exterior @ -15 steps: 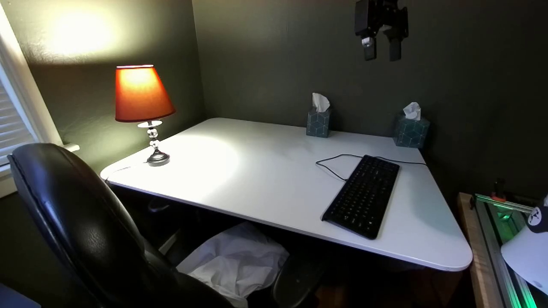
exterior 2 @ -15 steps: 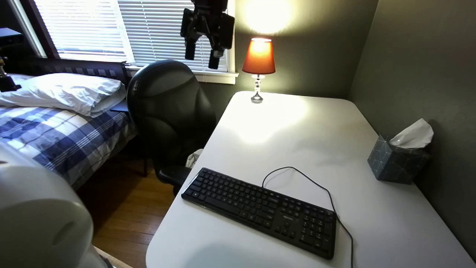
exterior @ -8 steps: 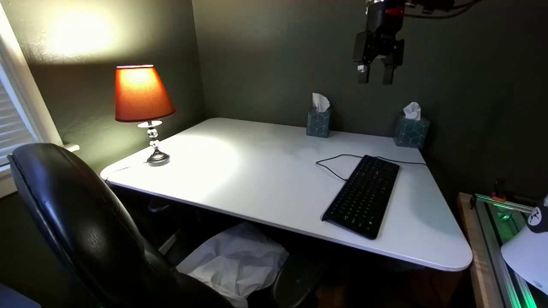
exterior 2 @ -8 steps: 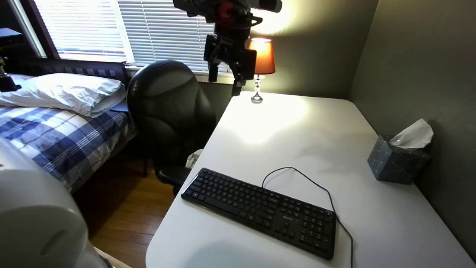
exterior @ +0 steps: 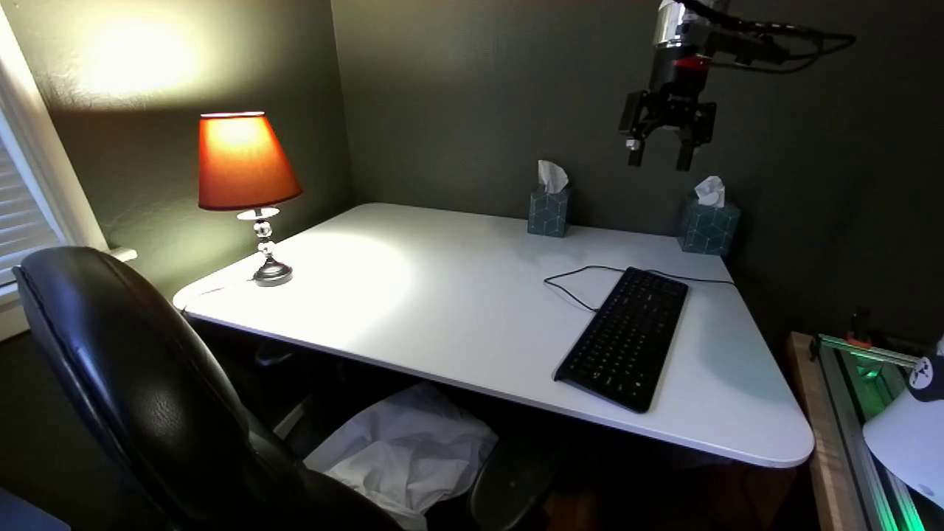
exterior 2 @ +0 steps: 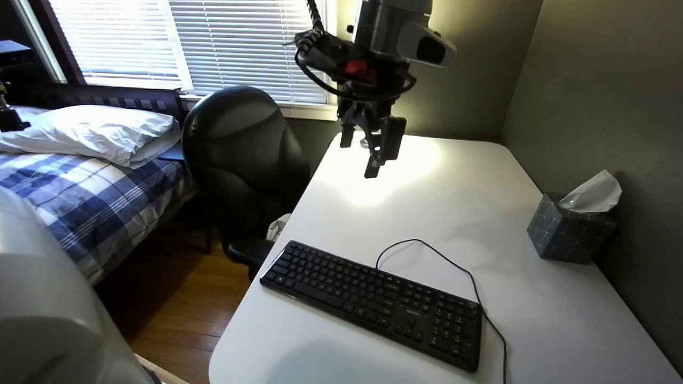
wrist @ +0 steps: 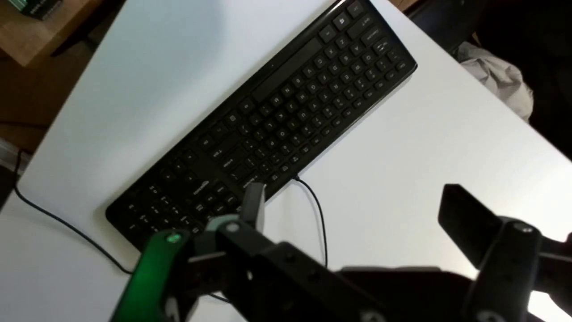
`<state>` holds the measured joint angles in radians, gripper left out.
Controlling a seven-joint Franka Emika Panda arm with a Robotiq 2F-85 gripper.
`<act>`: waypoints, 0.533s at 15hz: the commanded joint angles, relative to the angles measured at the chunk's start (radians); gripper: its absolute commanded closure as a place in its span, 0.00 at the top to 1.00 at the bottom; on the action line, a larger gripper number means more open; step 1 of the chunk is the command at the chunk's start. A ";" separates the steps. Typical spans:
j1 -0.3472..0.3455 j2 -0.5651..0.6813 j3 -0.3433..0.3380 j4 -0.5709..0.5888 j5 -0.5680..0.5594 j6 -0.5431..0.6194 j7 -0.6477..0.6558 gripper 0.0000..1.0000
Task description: Press a button on the keyboard
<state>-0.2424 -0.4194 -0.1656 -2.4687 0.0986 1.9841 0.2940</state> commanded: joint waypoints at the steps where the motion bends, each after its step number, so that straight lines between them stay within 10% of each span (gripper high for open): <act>1: -0.059 0.041 -0.017 -0.023 0.010 0.066 0.111 1.00; 8: -0.110 0.091 -0.050 -0.018 -0.002 0.105 0.159 1.00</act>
<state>-0.3535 -0.3283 -0.2141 -2.4882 0.0978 2.0919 0.4525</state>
